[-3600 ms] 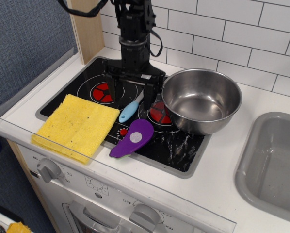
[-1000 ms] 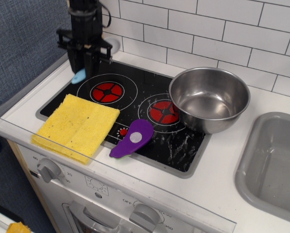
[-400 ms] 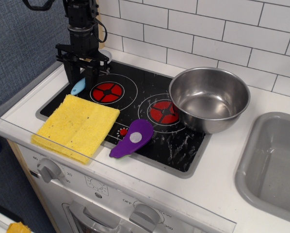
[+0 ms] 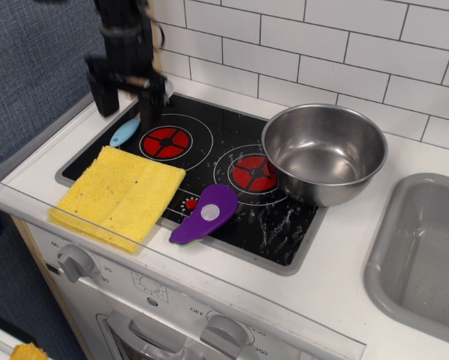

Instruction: Move the blue spoon to the upper left of cooktop

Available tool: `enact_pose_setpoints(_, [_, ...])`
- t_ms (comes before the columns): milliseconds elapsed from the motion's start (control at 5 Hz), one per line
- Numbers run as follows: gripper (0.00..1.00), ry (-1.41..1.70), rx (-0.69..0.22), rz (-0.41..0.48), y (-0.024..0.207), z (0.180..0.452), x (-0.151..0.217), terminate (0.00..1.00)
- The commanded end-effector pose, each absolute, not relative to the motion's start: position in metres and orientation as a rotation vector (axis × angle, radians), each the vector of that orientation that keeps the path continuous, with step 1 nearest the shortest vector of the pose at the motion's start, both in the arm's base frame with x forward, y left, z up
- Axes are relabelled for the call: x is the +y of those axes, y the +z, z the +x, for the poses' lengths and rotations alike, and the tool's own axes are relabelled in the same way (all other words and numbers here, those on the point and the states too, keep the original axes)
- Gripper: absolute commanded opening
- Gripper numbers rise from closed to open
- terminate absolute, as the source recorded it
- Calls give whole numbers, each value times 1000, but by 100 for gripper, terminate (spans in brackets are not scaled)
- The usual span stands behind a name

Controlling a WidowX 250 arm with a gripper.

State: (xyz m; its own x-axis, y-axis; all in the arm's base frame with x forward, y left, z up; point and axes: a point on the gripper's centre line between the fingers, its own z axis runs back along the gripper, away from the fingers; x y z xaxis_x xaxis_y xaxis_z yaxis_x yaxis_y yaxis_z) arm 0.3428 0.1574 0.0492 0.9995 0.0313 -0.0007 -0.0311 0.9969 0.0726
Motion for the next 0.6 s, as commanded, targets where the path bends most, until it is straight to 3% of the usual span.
enact_pose_setpoints(0, [100, 19, -76, 109, 92, 340, 153, 0])
enact_pose_setpoints(200, [100, 19, -76, 109, 92, 340, 153, 0])
enact_pose_setpoints(400, [100, 19, -76, 109, 92, 340, 153, 100])
